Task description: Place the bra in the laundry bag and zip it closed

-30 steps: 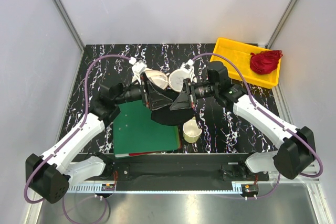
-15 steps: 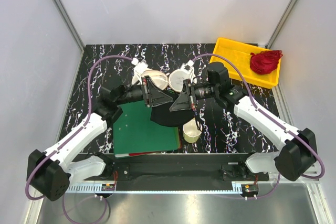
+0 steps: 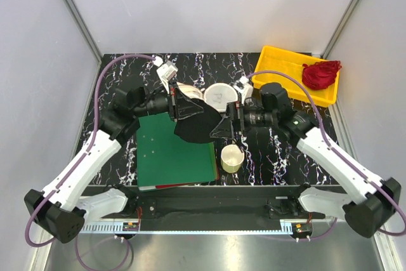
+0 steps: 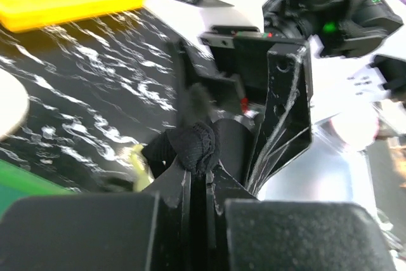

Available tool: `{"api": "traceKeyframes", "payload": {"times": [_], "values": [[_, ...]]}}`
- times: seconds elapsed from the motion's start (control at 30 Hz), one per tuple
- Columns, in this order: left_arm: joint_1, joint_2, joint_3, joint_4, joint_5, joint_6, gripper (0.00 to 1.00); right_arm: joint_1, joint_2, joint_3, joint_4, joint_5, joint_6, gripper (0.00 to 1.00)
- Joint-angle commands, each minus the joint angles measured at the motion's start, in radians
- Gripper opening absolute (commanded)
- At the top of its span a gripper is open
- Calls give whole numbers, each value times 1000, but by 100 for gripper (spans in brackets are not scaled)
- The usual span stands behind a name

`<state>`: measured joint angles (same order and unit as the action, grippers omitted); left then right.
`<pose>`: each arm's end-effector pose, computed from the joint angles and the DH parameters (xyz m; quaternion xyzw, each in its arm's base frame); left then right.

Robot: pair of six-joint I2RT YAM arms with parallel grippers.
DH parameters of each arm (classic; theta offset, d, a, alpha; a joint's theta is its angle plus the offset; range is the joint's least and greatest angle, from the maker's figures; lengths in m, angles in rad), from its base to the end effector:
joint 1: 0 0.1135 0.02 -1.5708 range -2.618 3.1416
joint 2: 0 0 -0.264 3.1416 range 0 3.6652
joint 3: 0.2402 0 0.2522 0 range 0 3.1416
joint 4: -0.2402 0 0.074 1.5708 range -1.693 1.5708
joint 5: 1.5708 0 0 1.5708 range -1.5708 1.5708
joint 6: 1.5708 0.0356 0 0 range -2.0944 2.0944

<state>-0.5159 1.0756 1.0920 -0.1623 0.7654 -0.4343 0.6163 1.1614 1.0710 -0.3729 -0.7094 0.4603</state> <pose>0.1941 -0.1384 0.3953 0.2725 0.6915 -0.5287 0.4100 0.1944 0.1661 0.3482 -0.2442 0.7810 0.5065 0.2720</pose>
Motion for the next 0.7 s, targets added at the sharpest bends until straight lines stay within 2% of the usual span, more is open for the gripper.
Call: {"api": "traceKeyframes", "payload": {"times": [0.0,0.07,0.17,0.37,0.43,0.53,0.57,0.67], "values": [[2,12,86,-170,-77,224,0,-3,-98,72,-292,293,109,100],[2,26,114,-192,-87,252,0,-3,-112,110,-413,364,118,100],[1,38,149,-229,-89,308,0,-3,-158,165,-501,415,138,100],[-1,41,238,-304,-101,348,0,-1,-189,251,-623,368,162,100],[-3,41,258,-312,-94,342,0,-1,-196,238,-585,293,214,100],[-13,46,288,-315,-106,312,0,2,-223,112,-283,48,363,100],[-15,49,301,-327,-106,298,0,5,-227,59,-235,27,388,100],[-19,63,339,-359,-120,281,0,17,-223,40,-172,40,403,100]]}}
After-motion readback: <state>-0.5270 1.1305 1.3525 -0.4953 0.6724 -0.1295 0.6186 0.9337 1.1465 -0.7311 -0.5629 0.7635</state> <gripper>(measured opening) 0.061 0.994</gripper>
